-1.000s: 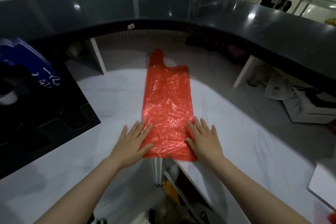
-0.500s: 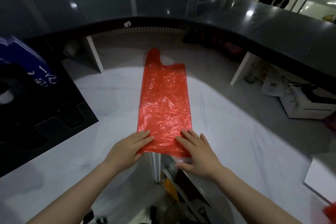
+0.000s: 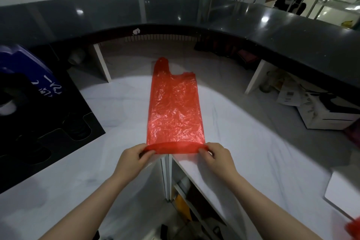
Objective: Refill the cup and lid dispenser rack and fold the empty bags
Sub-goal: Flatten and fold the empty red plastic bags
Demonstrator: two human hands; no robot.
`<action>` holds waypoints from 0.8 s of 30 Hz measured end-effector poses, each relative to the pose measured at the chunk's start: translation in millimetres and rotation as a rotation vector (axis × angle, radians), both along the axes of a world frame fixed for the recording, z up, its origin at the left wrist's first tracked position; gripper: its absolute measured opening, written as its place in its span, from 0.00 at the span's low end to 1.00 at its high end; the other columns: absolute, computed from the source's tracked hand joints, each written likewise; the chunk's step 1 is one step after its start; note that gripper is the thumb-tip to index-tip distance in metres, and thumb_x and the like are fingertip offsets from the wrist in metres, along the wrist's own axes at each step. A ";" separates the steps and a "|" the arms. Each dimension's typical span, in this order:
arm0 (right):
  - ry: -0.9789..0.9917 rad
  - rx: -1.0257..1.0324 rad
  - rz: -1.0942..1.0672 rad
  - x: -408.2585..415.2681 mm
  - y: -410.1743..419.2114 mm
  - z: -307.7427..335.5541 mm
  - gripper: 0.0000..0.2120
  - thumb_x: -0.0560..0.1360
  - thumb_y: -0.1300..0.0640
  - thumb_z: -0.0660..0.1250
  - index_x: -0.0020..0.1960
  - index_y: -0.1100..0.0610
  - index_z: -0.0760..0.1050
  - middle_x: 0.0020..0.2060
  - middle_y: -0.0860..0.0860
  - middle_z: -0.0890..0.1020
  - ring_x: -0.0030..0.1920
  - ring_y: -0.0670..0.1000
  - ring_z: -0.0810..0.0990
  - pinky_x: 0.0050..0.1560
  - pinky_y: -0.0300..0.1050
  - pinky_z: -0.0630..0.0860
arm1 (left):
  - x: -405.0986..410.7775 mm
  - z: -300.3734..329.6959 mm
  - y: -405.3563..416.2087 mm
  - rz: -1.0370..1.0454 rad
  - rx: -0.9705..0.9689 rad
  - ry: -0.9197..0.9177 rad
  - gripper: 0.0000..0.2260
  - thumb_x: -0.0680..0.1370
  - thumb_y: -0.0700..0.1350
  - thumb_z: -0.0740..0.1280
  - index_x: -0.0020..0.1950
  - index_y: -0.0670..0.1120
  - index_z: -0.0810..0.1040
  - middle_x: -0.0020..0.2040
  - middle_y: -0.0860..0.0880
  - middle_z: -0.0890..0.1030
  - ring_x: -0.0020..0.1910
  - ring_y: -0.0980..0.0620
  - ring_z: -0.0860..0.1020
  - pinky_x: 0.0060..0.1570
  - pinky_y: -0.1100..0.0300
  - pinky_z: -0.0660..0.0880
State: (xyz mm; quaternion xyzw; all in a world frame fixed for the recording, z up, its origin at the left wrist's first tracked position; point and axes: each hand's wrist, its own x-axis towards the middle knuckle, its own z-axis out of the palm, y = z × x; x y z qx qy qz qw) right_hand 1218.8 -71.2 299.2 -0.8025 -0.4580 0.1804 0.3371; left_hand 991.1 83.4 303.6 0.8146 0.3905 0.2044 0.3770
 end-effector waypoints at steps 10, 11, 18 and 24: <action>-0.074 0.033 -0.209 -4.6 11.2 -2.3 0.21 0.78 0.51 0.64 0.28 0.44 0.64 0.27 0.41 0.70 0.41 0.48 0.70 0.37 0.41 0.62 | 17.6 -5.2 -11.3 0.224 -0.023 -0.034 0.12 0.80 0.50 0.62 0.38 0.52 0.77 0.34 0.56 0.79 0.35 0.58 0.76 0.33 0.67 0.67; -0.083 0.027 -0.218 -5.0 10.9 -3.4 0.19 0.78 0.50 0.64 0.29 0.45 0.65 0.28 0.41 0.71 0.42 0.48 0.70 0.39 0.42 0.62 | 18.7 -5.3 -12.5 0.238 -0.014 -0.041 0.10 0.80 0.50 0.62 0.41 0.52 0.77 0.35 0.56 0.79 0.36 0.58 0.76 0.34 0.67 0.67; -0.138 -0.054 -0.281 -7.4 13.8 -14.6 0.09 0.78 0.46 0.62 0.49 0.48 0.78 0.42 0.47 0.73 0.43 0.45 0.69 0.44 0.39 0.64 | 23.4 -1.0 -21.4 0.251 0.075 0.002 0.17 0.81 0.49 0.61 0.69 0.51 0.65 0.45 0.56 0.77 0.48 0.52 0.78 0.41 0.65 0.72; -0.209 -0.076 -0.236 -6.4 14.9 -13.1 0.07 0.78 0.48 0.61 0.51 0.48 0.75 0.41 0.46 0.68 0.46 0.51 0.71 0.45 0.43 0.67 | 22.8 -6.8 -18.7 -0.324 0.796 0.314 0.27 0.77 0.59 0.55 0.75 0.52 0.62 0.75 0.42 0.64 0.74 0.41 0.60 0.71 0.41 0.57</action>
